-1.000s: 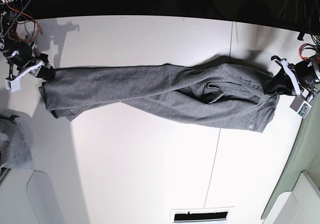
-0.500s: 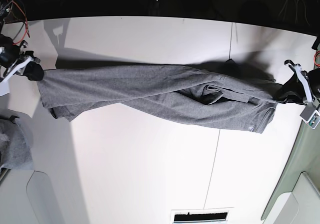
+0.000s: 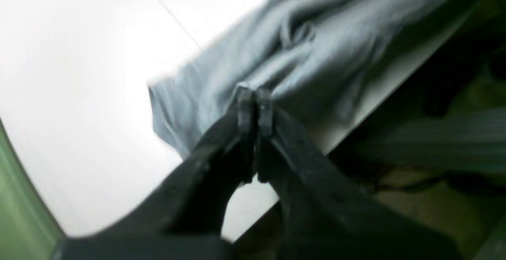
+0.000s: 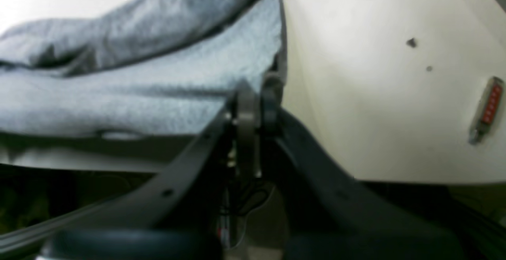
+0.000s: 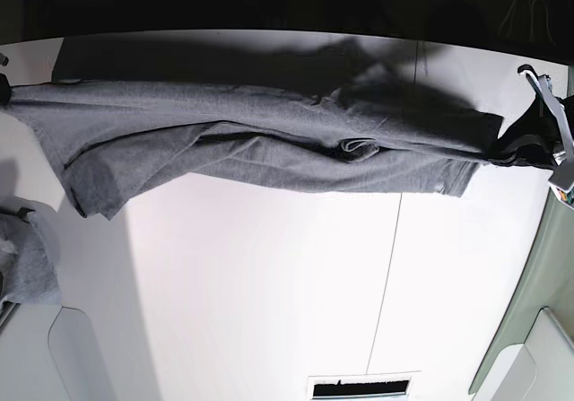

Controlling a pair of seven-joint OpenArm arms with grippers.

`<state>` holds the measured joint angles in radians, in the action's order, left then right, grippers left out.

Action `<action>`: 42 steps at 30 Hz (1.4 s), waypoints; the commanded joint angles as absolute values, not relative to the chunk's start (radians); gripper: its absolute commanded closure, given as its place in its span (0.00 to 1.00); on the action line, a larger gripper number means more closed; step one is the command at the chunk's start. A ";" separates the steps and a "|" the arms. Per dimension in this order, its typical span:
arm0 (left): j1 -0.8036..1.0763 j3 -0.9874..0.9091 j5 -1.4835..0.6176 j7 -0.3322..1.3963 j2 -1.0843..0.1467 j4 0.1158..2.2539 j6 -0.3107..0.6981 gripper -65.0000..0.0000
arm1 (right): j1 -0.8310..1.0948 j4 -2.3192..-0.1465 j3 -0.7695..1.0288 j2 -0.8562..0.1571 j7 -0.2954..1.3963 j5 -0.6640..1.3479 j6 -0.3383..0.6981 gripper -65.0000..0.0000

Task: Layout the t-shirt on the table in an organized manner, then fold the t-shirt properly
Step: 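Lift the shirt with both grippers and lay it down stretched, then reach the right gripper across the shirt and grasp its hem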

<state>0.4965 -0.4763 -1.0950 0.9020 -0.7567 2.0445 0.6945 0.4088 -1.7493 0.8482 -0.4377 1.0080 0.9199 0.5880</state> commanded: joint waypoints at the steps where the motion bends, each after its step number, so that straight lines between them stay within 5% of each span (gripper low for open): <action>1: 0.493 -0.475 -1.076 0.867 -0.761 2.044 0.698 1.00 | 0.399 -1.763 0.848 -0.463 0.970 0.933 0.592 1.00; 10: 0.466 -0.247 -0.865 0.726 -0.745 1.851 0.698 1.00 | 0.342 -1.691 0.710 -0.461 0.969 0.804 0.590 1.00; 13: 0.469 -0.207 -0.867 0.748 -0.739 1.839 0.698 1.00 | 0.351 -1.657 0.707 -0.456 0.963 0.785 0.579 0.76; 15: 0.469 -0.202 -0.878 0.770 -0.725 1.839 0.698 1.00 | 0.361 -1.651 0.708 -0.449 0.937 0.785 0.579 0.72; 17: 0.469 -0.202 -0.897 0.791 -0.709 1.839 0.698 0.98 | 0.360 -1.652 0.709 -0.446 0.905 0.786 0.579 0.72; 23: 0.476 -0.202 -1.000 0.855 -0.696 1.839 0.698 0.72 | 0.263 -1.653 0.709 -0.446 0.836 0.785 0.579 0.72; 35: 0.488 -0.268 -1.014 0.812 -0.695 1.902 0.698 0.71 | -0.028 -1.559 0.480 -0.444 0.810 0.762 0.580 0.72; 39: 0.488 -0.268 -1.018 0.811 -0.695 1.903 0.698 0.61 | -0.113 -1.519 0.332 -0.393 0.808 0.758 0.581 0.72; 42: 0.488 -0.268 -1.044 0.812 -0.693 1.903 0.698 0.59 | -0.165 -1.479 0.210 -0.323 0.798 0.682 0.580 0.85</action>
